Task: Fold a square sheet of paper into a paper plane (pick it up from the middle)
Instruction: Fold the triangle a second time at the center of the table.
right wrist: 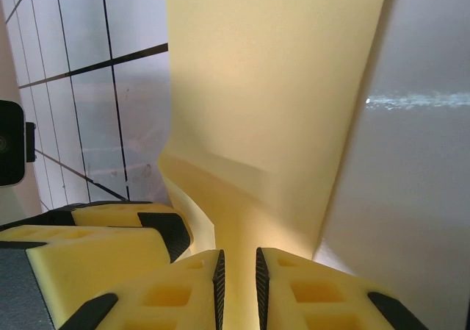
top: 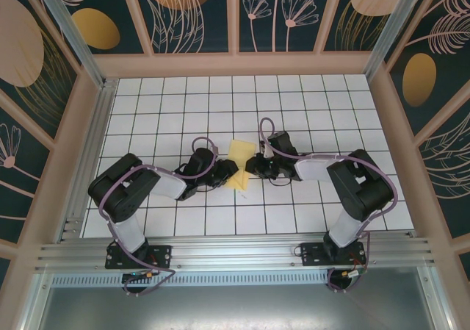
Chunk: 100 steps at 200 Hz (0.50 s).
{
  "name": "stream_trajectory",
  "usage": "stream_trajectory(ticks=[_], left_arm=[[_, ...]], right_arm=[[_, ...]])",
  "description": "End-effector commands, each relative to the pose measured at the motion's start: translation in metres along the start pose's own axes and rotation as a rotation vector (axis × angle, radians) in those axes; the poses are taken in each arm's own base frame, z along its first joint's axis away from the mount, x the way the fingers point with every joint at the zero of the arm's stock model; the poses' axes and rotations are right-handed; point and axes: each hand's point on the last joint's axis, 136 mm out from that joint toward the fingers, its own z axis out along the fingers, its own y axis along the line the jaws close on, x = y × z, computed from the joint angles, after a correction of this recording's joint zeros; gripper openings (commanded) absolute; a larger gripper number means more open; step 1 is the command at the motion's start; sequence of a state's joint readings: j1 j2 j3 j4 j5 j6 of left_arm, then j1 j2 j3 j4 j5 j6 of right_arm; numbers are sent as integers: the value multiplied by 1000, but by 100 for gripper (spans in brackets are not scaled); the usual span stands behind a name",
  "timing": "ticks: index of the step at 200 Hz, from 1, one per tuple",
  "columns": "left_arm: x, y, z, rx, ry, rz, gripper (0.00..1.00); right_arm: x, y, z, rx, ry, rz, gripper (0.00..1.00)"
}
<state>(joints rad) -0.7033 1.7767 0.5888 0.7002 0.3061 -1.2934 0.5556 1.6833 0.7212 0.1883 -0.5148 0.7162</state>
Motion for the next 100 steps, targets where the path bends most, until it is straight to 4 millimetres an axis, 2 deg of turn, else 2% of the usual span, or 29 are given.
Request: stream_trajectory(ticks=[1,46,100], left_arm=[[1,-3,1,14,-1,3,24],[1,-4,1,17,1,3,18],[2,-3,1,15,4,5,15]], right_arm=[[-8,13,-5,-39,-25,-41,25],[-11,14,1,-44,-12,-49,27],[-13,20,8,-70,8,-59,26]])
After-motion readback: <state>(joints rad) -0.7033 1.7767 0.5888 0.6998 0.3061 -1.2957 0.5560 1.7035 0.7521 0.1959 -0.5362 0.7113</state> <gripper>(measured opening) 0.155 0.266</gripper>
